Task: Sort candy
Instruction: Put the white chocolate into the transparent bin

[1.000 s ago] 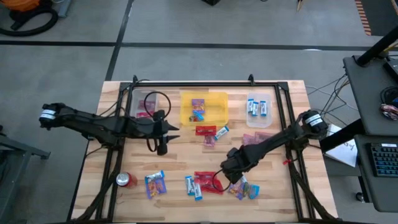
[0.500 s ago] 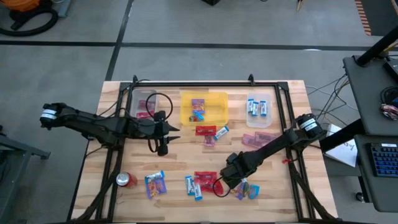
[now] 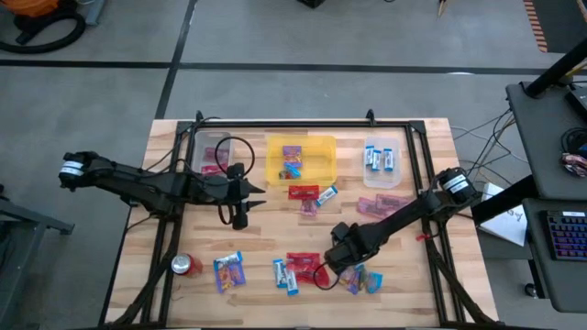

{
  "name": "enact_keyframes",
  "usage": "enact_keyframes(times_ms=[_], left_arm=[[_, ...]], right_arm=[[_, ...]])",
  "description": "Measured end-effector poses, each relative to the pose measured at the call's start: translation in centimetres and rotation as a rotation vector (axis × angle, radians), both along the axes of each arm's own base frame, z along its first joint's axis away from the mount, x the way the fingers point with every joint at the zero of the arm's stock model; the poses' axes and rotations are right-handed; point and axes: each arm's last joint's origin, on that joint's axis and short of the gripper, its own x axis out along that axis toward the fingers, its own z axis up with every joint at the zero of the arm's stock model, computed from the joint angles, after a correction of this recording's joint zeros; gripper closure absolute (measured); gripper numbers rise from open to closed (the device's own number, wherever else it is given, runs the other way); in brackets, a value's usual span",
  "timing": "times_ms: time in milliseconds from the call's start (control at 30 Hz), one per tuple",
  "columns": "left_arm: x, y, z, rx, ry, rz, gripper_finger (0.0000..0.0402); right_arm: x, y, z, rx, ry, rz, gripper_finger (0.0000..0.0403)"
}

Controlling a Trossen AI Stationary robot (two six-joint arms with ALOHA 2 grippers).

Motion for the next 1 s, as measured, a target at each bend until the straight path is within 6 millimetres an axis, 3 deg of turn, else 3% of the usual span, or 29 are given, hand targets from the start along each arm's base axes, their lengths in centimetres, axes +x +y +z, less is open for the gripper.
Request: enact_keyframes(times_ms=[233,700,1000], left_arm=[[0.0,0.0,0.0,0.000,0.000,0.000,0.0279],[0.0,0.1,0.0,0.014,-0.001,0.025,0.0279],[0.0,0.1,0.0,0.023,-0.003,0.044,0.0279]], right_arm=[[0.2,-0.5,0.2,-0.014,-0.007,0.019,0.0348],[0.5,-1.5,1.0,-0.108,-0.064,0.161,0.0354],[0.9,-2.2,3.2,-0.109,-0.197,0.246,0.0393]])
